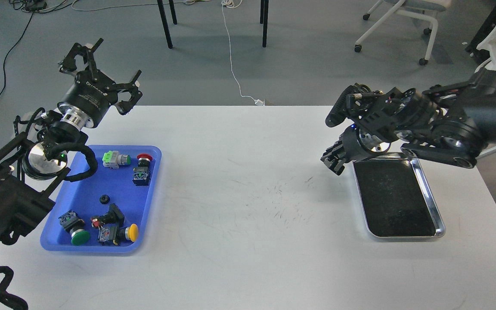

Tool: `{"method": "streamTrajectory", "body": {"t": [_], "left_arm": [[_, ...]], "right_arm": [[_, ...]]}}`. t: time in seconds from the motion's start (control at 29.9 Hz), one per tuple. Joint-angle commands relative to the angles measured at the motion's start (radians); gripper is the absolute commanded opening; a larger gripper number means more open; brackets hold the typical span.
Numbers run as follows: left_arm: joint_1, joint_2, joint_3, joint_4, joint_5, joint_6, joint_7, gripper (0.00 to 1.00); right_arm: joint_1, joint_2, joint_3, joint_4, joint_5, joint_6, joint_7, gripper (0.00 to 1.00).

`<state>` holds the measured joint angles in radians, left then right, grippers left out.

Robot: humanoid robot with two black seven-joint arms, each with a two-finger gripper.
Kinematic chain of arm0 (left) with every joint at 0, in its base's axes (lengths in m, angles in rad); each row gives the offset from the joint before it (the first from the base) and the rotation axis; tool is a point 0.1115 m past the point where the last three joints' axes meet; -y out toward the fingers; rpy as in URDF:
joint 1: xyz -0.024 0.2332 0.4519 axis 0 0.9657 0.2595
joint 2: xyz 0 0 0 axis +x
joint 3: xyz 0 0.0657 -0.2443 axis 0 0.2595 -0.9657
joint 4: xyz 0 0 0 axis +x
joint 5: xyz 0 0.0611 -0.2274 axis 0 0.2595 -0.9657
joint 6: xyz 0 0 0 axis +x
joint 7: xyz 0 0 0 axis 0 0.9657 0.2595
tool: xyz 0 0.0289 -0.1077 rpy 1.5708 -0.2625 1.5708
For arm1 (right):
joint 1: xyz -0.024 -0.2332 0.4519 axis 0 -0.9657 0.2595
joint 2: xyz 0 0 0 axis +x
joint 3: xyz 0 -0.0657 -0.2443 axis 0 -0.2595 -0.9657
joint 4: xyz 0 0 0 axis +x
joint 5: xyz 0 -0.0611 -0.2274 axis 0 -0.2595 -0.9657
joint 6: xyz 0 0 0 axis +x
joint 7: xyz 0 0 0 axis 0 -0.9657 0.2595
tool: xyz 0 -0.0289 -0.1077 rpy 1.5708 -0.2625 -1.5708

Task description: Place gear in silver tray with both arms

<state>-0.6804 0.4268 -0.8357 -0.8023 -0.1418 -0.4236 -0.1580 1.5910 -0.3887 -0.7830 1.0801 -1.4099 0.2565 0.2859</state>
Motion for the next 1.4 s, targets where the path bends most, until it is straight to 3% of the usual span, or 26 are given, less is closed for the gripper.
{"method": "streamTrajectory", "body": {"t": [0.0,0.23,0.47,0.57,0.74,1.0,1.1,1.24,1.37], "left_arm": [[-0.001,0.000,0.001,0.000,0.001,0.000,0.002,0.97],[-0.001,-0.005,0.001,-0.002,0.002,0.002,0.005,0.97],[-0.002,-0.013,0.003,-0.002,0.002,0.003,0.006,0.97],[-0.002,-0.016,0.003,-0.002,0.002,0.005,0.008,0.97],[-0.002,-0.016,0.004,-0.002,0.002,0.009,0.008,0.97],[-0.005,0.007,0.006,-0.003,0.004,0.011,0.009,0.98],[-0.011,0.026,0.036,-0.014,0.021,0.002,0.012,0.98],[-0.018,0.084,0.104,-0.075,0.108,-0.032,0.015,0.98],[-0.010,0.153,0.155,-0.169,0.223,-0.035,0.028,0.97]], "right_arm": [[-0.012,-0.136,0.001,0.063,-0.037,-0.002,-0.001,0.15],[-0.106,-0.315,0.005,0.132,-0.113,-0.023,-0.005,0.15],[-0.209,-0.361,0.025,0.142,-0.116,-0.059,-0.008,0.18],[-0.221,-0.360,0.034,0.141,-0.116,-0.062,-0.010,0.26],[-0.226,-0.355,0.047,0.142,-0.115,-0.065,-0.008,0.55],[-0.207,-0.392,0.083,0.153,-0.110,-0.065,-0.001,0.66],[-0.210,-0.400,0.204,0.150,-0.095,-0.065,-0.001,0.72],[-0.247,-0.404,0.457,0.123,-0.051,-0.065,-0.002,0.95],[-0.327,-0.372,0.666,0.107,0.148,-0.056,-0.002,0.97]]}}
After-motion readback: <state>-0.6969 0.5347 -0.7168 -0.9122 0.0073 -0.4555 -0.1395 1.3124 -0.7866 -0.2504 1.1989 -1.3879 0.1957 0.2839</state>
